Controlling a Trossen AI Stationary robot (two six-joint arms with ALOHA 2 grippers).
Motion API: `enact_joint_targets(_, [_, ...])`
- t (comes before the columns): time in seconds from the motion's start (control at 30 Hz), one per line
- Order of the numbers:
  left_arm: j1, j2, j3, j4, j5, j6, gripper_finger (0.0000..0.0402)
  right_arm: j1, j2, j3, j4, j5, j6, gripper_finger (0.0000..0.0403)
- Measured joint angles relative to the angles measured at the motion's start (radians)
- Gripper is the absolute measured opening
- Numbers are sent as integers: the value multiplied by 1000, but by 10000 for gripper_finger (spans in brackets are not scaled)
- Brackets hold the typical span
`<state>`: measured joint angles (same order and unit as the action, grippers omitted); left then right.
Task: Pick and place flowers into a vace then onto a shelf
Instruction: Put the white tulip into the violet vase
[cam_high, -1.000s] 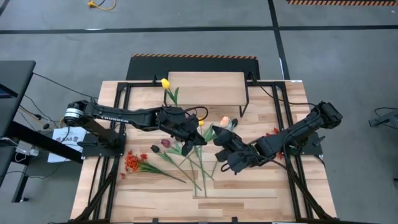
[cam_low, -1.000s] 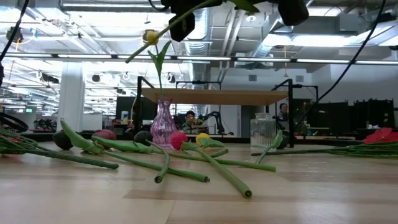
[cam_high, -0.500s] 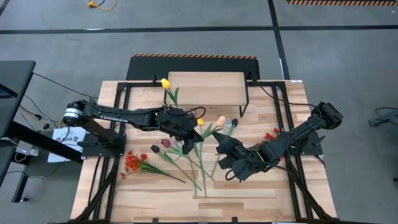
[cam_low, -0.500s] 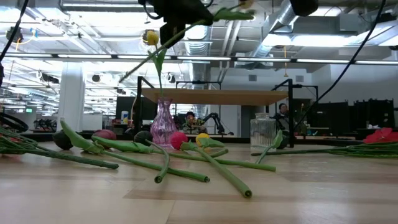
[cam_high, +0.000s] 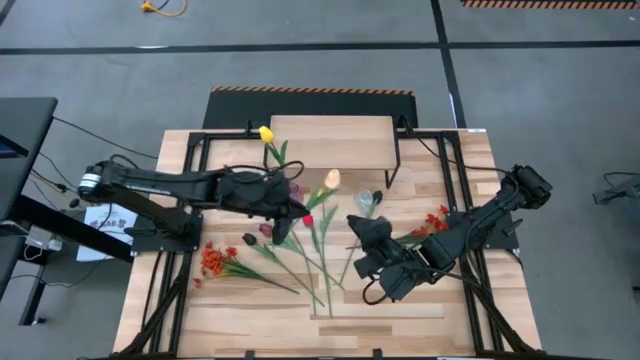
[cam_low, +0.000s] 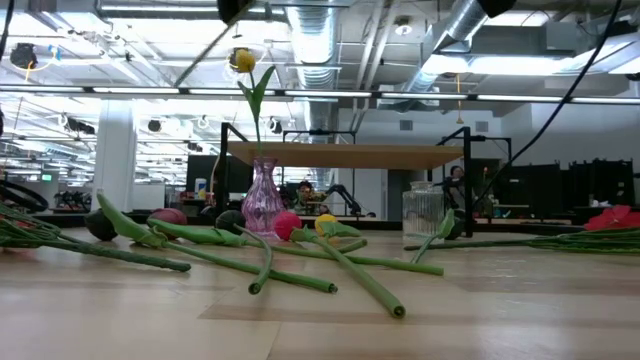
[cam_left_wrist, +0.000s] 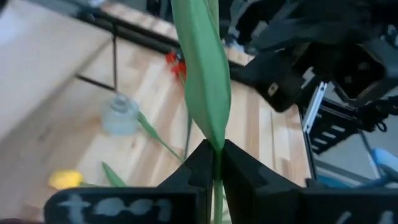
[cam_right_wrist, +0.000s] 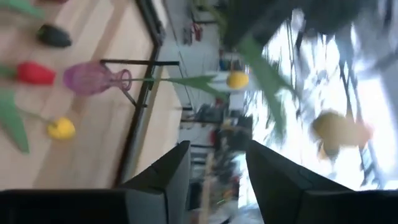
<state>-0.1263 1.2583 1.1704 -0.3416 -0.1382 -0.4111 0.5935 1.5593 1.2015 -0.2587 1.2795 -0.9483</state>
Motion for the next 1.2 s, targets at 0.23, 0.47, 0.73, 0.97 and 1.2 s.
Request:
enact_joint_targets(0.23, [-119, -76, 0, -5, -209, 54, 11, -45, 0, 0, -100, 32, 424, 136])
enact_joint_targets(0.47, [-222, -90, 0, 0, -341, 87, 11, -107, 0, 0, -488, -39, 1106, 116])
enact_joint_targets(0.73, [-297, -90, 0, 91, -409, 164, 11, -110, -5, -102, -731, -108, 1627, 16])
enact_joint_targets(0.97, [-348, -134, 1, 183, -376, 206, 11, -41, -8, -263, -582, -104, 1727, 5])
enact_joint_targets(1.2, [-375, -203, 56, 134, -367, 205, 11, -14, -9, -381, -170, -225, 1494, 1])
